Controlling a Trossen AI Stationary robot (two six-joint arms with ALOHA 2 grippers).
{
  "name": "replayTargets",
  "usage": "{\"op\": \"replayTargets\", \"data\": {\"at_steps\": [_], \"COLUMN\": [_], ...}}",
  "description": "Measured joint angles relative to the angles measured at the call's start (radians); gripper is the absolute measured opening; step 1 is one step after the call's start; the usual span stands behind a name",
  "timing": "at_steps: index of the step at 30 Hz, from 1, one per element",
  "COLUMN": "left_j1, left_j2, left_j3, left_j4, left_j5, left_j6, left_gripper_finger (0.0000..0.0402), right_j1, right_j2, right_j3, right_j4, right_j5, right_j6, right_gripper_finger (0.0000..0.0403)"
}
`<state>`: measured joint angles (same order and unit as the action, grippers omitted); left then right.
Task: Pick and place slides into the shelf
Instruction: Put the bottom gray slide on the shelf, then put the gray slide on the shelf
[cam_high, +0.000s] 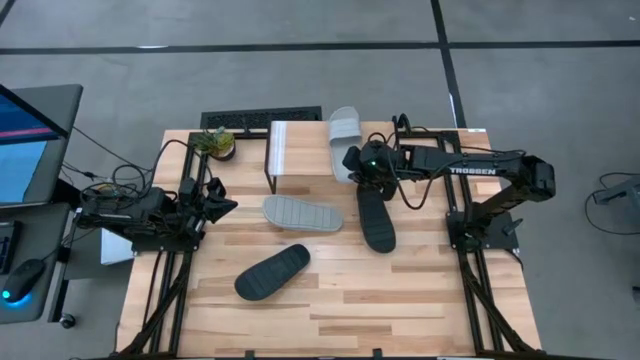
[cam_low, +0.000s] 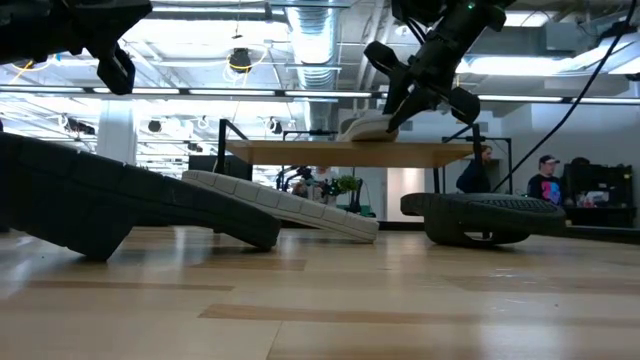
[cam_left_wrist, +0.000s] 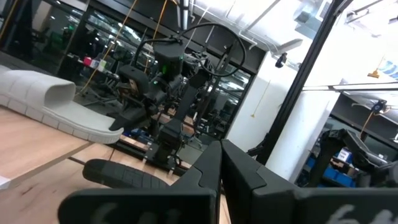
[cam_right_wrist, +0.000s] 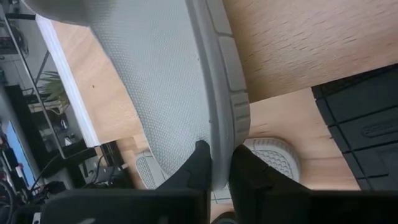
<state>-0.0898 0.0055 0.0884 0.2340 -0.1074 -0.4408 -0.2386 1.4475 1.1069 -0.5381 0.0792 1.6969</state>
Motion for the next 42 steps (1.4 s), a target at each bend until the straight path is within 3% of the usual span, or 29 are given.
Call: {"op": "replayTargets", "data": {"at_steps": [15, 28, 42], "left_j1": [0.0, 0.0, 0.0], "left_j2": [0.0, 0.0, 0.0], "left_j3": [0.0, 0.0, 0.0], "left_j4": [-0.016, -0.019, -0.019], "left_j5": [0.0, -0.002, -0.005], "left_j6": [0.0, 0.0, 0.0], "left_gripper_finger": [0.0, 0.0, 0.0], "right_j1": [-0.021, -0.071, -0.054], "right_j2": [0.0, -0.032, -0.202], "right_j3": [0.0, 0.001, 0.001], "right_j4": [0.0, 0.011, 0.017], "right_j5": [-0.029, -0.113, -0.153], "right_j6": [-0.035, -0.103, -0.155], "right_gripper_finger": [0.0124, 0.0244, 0.0255]}}
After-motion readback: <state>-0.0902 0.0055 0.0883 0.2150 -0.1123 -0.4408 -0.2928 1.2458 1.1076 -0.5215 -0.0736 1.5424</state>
